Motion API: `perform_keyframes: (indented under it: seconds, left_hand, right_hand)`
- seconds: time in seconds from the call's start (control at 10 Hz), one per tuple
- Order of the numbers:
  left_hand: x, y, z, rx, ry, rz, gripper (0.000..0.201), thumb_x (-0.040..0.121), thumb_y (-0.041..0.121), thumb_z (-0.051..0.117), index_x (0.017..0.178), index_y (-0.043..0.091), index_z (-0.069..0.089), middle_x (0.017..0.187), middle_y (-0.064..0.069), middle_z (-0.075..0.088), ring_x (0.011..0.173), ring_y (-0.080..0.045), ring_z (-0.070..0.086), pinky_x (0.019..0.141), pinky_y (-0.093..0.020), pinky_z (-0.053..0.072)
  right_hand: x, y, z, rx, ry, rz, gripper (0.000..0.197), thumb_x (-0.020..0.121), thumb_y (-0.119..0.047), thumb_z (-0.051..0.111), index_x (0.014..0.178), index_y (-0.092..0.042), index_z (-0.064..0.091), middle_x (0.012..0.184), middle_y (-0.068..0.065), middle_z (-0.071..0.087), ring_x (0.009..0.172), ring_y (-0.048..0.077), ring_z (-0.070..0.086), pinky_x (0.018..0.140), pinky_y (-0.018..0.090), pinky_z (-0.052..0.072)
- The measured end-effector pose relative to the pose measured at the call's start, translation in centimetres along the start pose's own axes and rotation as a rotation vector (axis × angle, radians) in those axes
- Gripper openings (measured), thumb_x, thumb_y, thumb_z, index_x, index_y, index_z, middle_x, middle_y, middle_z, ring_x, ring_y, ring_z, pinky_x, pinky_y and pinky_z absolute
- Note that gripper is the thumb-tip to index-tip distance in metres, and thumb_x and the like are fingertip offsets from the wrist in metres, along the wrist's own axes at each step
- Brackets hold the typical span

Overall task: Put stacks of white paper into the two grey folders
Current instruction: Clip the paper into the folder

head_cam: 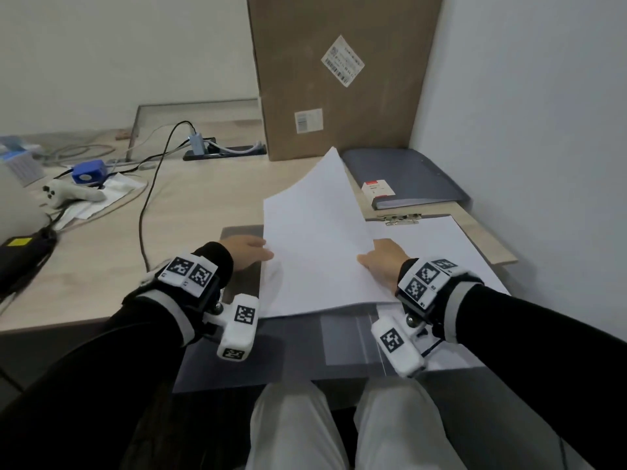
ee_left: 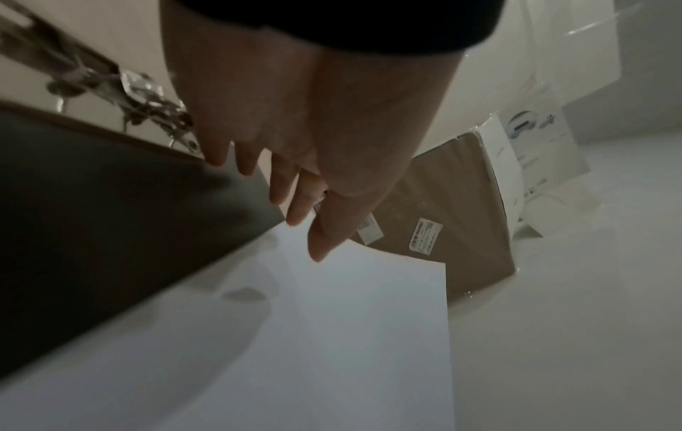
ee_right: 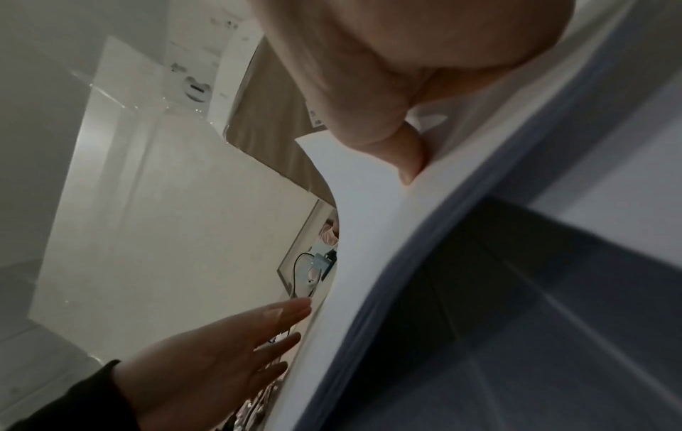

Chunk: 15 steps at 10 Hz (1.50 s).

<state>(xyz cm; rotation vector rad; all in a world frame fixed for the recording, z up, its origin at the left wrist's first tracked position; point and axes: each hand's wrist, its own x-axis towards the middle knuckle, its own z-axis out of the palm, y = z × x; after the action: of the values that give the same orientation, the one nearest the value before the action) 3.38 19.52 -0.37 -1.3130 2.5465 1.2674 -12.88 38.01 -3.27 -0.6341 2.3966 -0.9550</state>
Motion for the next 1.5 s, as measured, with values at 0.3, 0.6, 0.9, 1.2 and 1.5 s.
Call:
perform_keyframes:
  seconds: [0.3, 0.6, 0.9, 1.2, 1.5]
  left_hand:
    - [1.5, 0.4, 1.3, 0.088, -0.071, 0.054, 0.056, 0.093, 0.027, 0.054, 0.145, 0.011, 0.037, 0.153, -0.005, 0.033, 0.142, -0.022, 0.029, 0.118, -0.029, 0.019]
    - [2.2, 1.0, -1.1, -0.267, 0.177, 0.109, 0.038, 0.090, 0.001, 0.052, 0.128, 0.003, 0.056, 0.122, -0.013, 0.060, 0.098, -0.013, 0.049, 0.067, -0.011, 0.044]
    - [0.6, -3.3, -2.0, -0.285, 0.090, -0.113, 0.052, 0.088, 0.008, 0.054, 0.138, 0.019, 0.044, 0.141, -0.008, 0.049, 0.130, -0.024, 0.047, 0.099, -0.037, 0.046]
    - [-0.6, -3.9, -1.5, -0.274, 0.027, -0.022, 0.034, 0.093, -0.005, 0.042, 0.122, 0.012, 0.049, 0.087, -0.001, 0.060, 0.058, -0.003, 0.065, 0.064, -0.016, 0.054]
    - [-1.5, -3.7, -1.3, -0.326, -0.037, -0.022, 0.035, 0.094, -0.004, 0.040, 0.116, 0.024, 0.047, 0.084, 0.004, 0.056, 0.072, -0.010, 0.053, 0.050, -0.011, 0.049]
  right_hand:
    - [1.9, 0.2, -1.6, -0.021, 0.027, -0.026, 0.029, 0.091, -0.010, 0.051, 0.111, 0.010, 0.060, 0.115, 0.024, 0.064, 0.107, 0.037, 0.060, 0.088, 0.036, 0.047]
    - [2.1, 0.1, -3.3, -0.068, -0.018, 0.024, 0.037, 0.093, -0.020, 0.053, 0.126, -0.001, 0.055, 0.122, 0.019, 0.060, 0.118, 0.034, 0.055, 0.081, 0.028, 0.040]
    - [0.1, -0.4, -0.5, -0.038, -0.112, 0.024, 0.041, 0.091, -0.018, 0.056, 0.127, 0.002, 0.053, 0.131, 0.022, 0.055, 0.122, 0.037, 0.052, 0.098, 0.039, 0.045]
    - [-3.9, -1.7, 1.1, -0.358, -0.155, 0.038, 0.039, 0.097, -0.008, 0.044, 0.135, -0.002, 0.043, 0.138, 0.018, 0.048, 0.123, 0.031, 0.049, 0.077, 0.024, 0.043]
    - [-5.0, -2.2, 1.5, -0.554, -0.290, 0.011, 0.024, 0.096, -0.005, 0.042, 0.074, -0.009, 0.034, 0.077, 0.007, 0.040, 0.083, 0.022, 0.041, 0.057, 0.022, 0.030]
